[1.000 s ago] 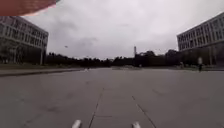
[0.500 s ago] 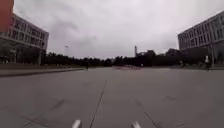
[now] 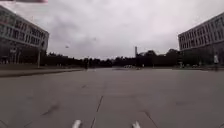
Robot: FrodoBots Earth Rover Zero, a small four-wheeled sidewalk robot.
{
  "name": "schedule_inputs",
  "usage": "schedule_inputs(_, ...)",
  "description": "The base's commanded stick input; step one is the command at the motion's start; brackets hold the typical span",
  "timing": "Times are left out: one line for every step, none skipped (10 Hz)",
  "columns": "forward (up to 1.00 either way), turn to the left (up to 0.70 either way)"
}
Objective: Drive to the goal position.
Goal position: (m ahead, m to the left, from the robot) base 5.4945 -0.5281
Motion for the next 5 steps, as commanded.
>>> schedule_inputs(0.7,0.0)
schedule_inputs(0.7,0.0)
schedule_inputs(0.7,0.0)
schedule_inputs(0.7,0.0)
schedule_inputs(0.7,0.0)
